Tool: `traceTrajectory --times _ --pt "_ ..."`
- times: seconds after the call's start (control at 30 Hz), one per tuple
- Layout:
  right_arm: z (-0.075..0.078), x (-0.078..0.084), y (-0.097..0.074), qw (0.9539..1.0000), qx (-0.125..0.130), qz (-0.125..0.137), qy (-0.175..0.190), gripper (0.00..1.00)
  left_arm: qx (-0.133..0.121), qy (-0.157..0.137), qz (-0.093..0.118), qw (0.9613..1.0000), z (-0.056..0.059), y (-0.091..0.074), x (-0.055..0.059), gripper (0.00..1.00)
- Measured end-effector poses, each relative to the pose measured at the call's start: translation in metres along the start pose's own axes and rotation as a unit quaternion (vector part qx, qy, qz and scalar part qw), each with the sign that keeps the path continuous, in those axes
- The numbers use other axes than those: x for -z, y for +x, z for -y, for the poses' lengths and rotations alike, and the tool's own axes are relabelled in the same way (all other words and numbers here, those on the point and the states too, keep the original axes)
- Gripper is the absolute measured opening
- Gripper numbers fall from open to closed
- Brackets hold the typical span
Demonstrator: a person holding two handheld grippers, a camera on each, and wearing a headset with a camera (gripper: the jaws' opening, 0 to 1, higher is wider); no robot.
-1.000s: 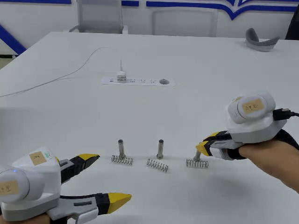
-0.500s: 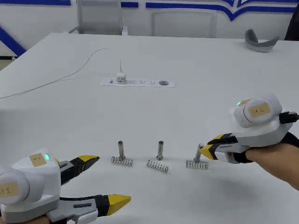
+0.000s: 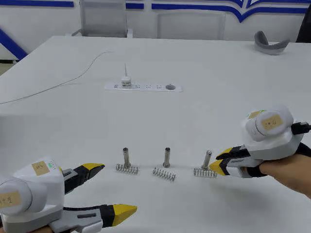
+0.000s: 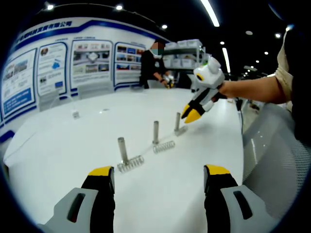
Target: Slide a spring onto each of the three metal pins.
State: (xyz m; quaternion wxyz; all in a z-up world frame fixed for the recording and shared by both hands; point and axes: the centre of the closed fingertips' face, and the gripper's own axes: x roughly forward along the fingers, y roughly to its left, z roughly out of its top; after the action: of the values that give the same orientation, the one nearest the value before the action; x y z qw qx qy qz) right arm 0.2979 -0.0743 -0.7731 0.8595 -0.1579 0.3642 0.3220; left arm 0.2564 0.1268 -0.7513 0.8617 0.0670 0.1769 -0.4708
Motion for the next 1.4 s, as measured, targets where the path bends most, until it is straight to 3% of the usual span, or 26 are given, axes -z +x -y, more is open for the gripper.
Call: traceTrajectory --times 0.6,1.07,1.4 --pt "-0.006 0.017 0.012 0.9983 -0.038 -0.033 -0.030 0.17 -0.003 -0.007 -0.002 1.0000 -0.001 0.001 0.004 0.75" --pt "-0.016 0.026 0.017 0.9943 -0.069 -0.061 -0.053 0.13 -0.005 -0.012 -0.004 0.9999 -0.002 0.000 0.007 0.75" --pt "-0.018 0.028 0.017 0.9924 -0.075 -0.072 -0.066 0.12 0.000 -0.012 -0.003 0.9999 0.002 0.002 0.007 0.74"
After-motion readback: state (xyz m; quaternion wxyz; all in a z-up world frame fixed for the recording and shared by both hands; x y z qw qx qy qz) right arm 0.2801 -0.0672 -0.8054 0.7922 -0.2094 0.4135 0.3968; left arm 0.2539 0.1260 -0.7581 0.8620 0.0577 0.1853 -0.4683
